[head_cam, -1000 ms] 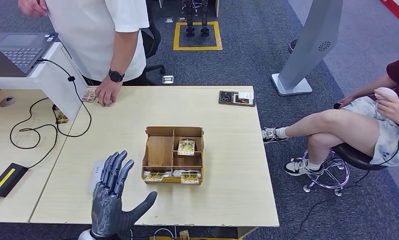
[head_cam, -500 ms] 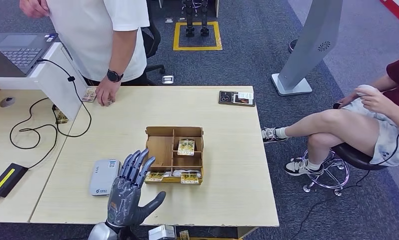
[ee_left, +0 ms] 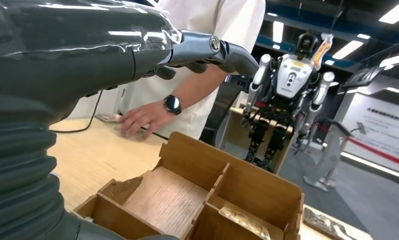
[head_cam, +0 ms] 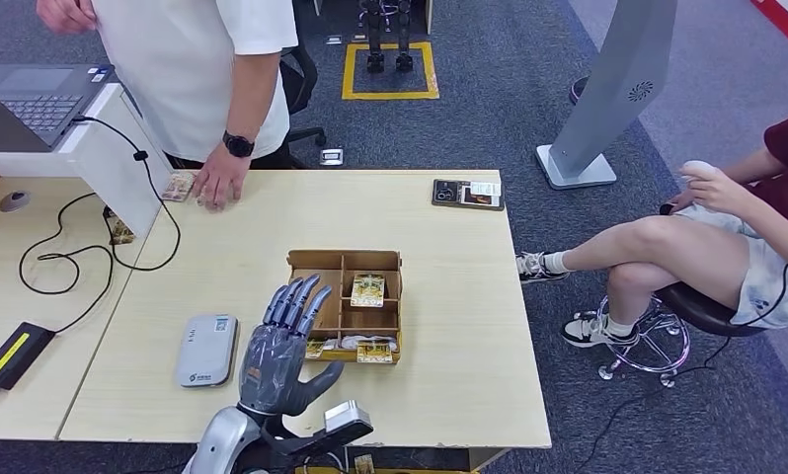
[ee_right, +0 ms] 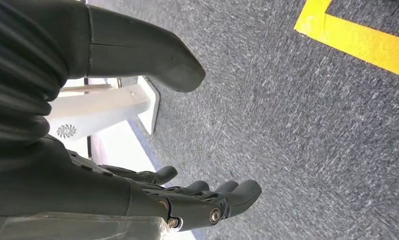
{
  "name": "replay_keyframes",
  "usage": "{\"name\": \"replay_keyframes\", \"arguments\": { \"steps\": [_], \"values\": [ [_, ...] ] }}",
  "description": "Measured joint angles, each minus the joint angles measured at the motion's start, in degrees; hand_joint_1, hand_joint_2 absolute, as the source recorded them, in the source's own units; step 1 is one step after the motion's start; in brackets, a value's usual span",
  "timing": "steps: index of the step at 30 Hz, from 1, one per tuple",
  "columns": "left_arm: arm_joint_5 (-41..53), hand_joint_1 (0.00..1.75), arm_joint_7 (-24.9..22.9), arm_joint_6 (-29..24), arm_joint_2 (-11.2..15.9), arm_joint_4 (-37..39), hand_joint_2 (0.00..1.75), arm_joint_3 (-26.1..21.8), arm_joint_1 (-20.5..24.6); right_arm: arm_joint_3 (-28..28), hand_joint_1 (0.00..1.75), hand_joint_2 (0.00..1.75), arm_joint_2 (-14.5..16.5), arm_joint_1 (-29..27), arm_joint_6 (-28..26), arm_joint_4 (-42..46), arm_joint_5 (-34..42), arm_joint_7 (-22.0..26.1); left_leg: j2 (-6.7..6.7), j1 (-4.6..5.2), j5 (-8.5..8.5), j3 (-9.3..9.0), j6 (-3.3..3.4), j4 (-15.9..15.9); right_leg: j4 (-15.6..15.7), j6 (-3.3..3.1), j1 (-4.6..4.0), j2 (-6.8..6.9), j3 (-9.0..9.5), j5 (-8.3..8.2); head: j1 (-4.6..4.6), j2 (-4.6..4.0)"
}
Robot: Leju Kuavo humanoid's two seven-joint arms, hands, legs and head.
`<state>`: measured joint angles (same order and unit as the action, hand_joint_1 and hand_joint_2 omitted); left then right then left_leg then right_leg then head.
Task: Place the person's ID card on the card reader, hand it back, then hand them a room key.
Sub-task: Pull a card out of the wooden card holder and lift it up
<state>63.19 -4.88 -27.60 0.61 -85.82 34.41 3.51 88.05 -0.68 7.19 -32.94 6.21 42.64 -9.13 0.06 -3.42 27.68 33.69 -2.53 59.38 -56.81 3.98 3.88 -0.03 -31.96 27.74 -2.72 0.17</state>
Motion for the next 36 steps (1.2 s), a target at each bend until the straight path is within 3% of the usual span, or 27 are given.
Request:
{"name": "replay_keyframes", "arguments": {
  "steps": [15,36],
  "values": [
    [1.36,0.00,-2.78,1.41,-2.04,8.70,1.75,0.64,5.63,1.06,0.00,1.75,0.00,1.52,1.19,0.29,-2.35,-1.60,0.00,0.00,-0.01,0.00,-0.01,0.01,-0.01,0.00,0.00,-0.01,0.00,-0.01,0.01,0.00],
    [3.72,0.00,-5.32,1.93,-2.56,13.51,1.75,0.65,6.75,1.36,0.00,1.75,0.00,2.11,1.58,0.48,-3.31,-2.20,0.00,0.00,-0.01,0.01,-0.01,0.00,-0.01,0.00,0.00,0.00,0.00,-0.01,0.01,0.00]
  ]
}}
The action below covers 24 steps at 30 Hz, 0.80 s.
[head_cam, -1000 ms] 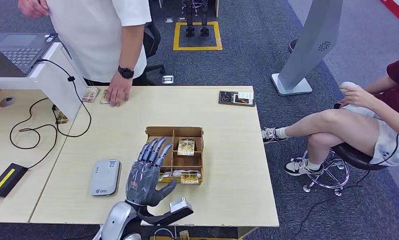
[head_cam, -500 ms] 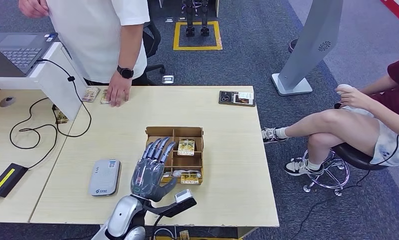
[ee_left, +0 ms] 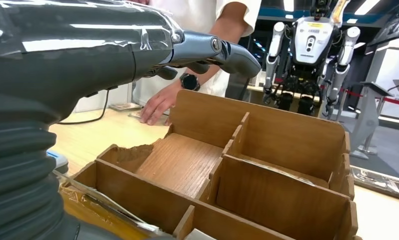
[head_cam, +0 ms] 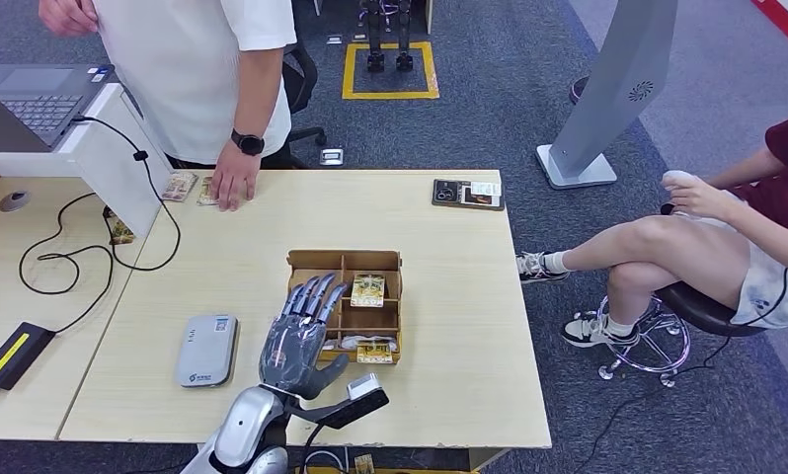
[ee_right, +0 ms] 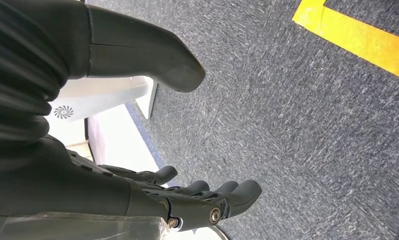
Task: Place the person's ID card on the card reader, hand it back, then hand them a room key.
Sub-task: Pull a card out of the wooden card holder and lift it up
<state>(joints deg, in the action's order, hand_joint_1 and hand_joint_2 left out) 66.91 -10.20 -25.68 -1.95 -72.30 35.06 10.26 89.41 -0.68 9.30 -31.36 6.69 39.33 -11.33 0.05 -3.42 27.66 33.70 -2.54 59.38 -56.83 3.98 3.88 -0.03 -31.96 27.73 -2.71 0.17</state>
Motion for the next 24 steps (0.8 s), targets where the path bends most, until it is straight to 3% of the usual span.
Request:
{"name": "replay_keyframes", "arguments": {
  "steps": [2,6,24],
  "values": [
    [0.13,0.06,-0.15,-0.31,0.01,0.00,1.75,0.00,-0.01,0.01,0.00,1.75,0.00,0.01,-0.01,0.00,0.01,-0.02,0.00,0.00,0.00,0.00,0.00,0.00,0.00,0.00,0.00,0.00,0.00,0.00,-0.01,0.00],
    [0.14,1.71,-0.58,-0.46,0.01,0.00,1.75,0.00,-0.01,0.01,0.00,1.75,0.00,0.01,-0.08,0.00,0.00,-0.02,0.00,0.00,0.00,0.01,0.00,0.00,0.00,0.00,0.00,0.00,0.00,0.00,0.00,0.00],
    [5.17,1.75,-2.12,-0.67,0.57,1.52,1.75,0.00,-0.51,0.01,0.00,1.75,0.00,0.06,-0.09,0.04,-0.90,-0.10,0.00,0.00,0.00,0.02,0.00,0.00,0.00,0.00,0.00,0.01,0.00,0.00,0.00,0.00]
  ]
}}
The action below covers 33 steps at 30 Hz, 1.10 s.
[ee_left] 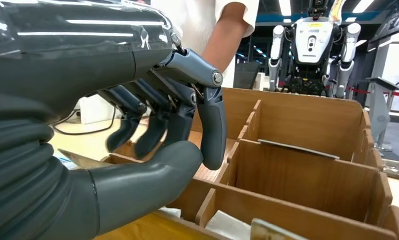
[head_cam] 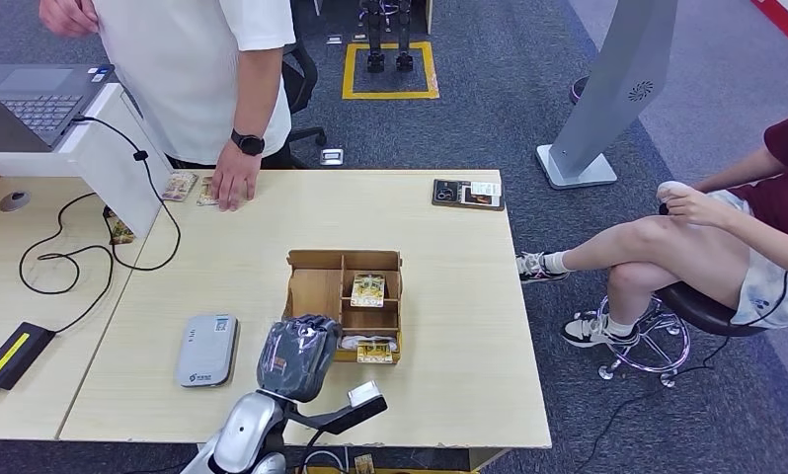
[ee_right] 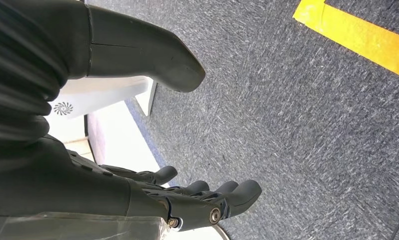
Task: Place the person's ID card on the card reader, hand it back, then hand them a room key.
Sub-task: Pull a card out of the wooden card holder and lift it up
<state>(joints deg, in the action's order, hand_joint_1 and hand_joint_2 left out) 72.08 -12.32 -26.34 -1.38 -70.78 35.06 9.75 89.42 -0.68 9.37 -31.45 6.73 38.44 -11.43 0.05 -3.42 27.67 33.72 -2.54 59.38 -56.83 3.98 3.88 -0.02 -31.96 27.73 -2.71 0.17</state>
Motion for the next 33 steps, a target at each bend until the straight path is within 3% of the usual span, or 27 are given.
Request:
{"name": "replay_keyframes", "arguments": {
  "steps": [4,5,8,9,33],
  "values": [
    [0.57,1.75,-0.01,0.02,0.23,0.47,1.75,0.00,-0.07,0.00,0.00,1.75,0.00,0.12,0.00,0.05,-0.01,0.00,0.00,0.00,0.00,0.00,0.00,0.00,0.00,0.00,0.00,0.00,0.00,0.00,-0.01,0.00],
    [0.69,1.52,-0.06,0.05,0.30,0.50,1.75,0.00,-0.11,0.00,0.00,1.75,0.00,0.16,-0.01,0.05,-0.01,0.00,0.00,0.00,0.00,0.00,0.00,0.00,0.00,0.00,0.00,0.00,0.00,0.00,-0.01,0.00],
    [0.84,0.21,-0.38,0.12,0.37,0.51,1.75,0.00,-0.30,0.00,0.00,1.75,0.00,0.23,-0.08,0.05,-0.01,0.01,0.00,0.00,0.00,0.00,0.00,0.00,0.00,0.00,0.00,0.00,0.00,0.00,0.00,0.00],
    [0.91,0.00,-0.53,0.07,0.37,0.51,1.75,0.00,-0.39,0.00,0.00,1.75,0.00,0.24,-0.10,0.05,-0.01,0.02,0.00,0.00,0.00,0.00,0.00,0.00,0.00,0.00,0.00,0.00,0.00,0.00,0.00,0.00],
    [1.50,0.00,3.47,-8.63,0.25,-1.17,1.75,-1.32,-2.55,0.00,0.00,1.75,0.00,0.19,-0.33,0.05,0.19,0.35,0.00,0.00,0.00,-0.01,0.00,0.00,0.00,0.00,0.00,0.00,0.00,0.00,-0.01,0.00]
  ]
}}
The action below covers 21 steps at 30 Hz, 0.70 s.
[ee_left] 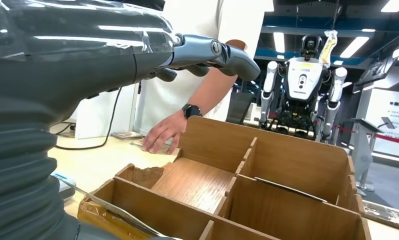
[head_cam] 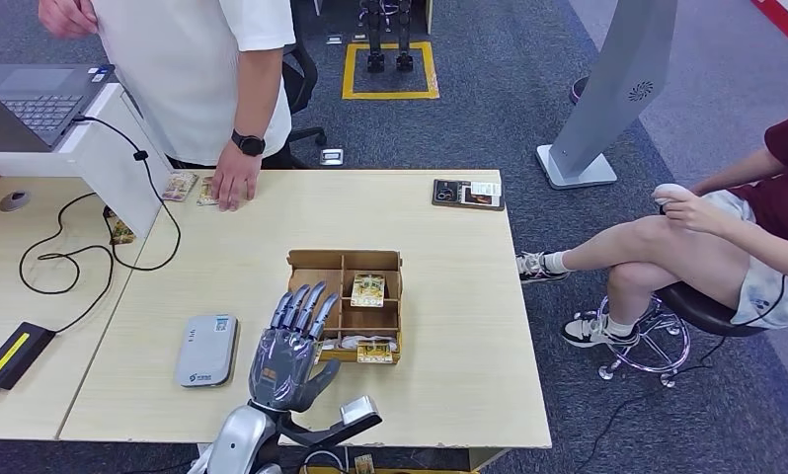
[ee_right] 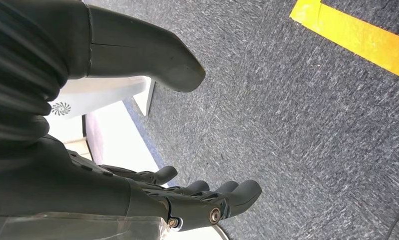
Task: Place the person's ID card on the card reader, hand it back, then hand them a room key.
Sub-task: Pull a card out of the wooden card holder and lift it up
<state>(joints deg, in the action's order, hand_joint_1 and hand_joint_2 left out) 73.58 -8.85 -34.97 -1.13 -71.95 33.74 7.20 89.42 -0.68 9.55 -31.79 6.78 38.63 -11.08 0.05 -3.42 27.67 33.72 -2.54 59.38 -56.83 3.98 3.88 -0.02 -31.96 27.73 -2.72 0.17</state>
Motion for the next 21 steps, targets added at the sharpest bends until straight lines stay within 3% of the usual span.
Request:
{"name": "replay_keyframes", "arguments": {
  "steps": [21],
  "values": [
    [7.90,0.00,-6.43,3.46,0.74,3.77,1.75,-3.83,0.46,0.00,0.00,1.75,0.00,0.04,0.08,0.00,-0.25,-0.38,0.00,0.00,0.00,0.00,0.00,0.00,0.00,0.00,0.00,0.00,0.00,0.00,0.01,0.00]
  ]
}}
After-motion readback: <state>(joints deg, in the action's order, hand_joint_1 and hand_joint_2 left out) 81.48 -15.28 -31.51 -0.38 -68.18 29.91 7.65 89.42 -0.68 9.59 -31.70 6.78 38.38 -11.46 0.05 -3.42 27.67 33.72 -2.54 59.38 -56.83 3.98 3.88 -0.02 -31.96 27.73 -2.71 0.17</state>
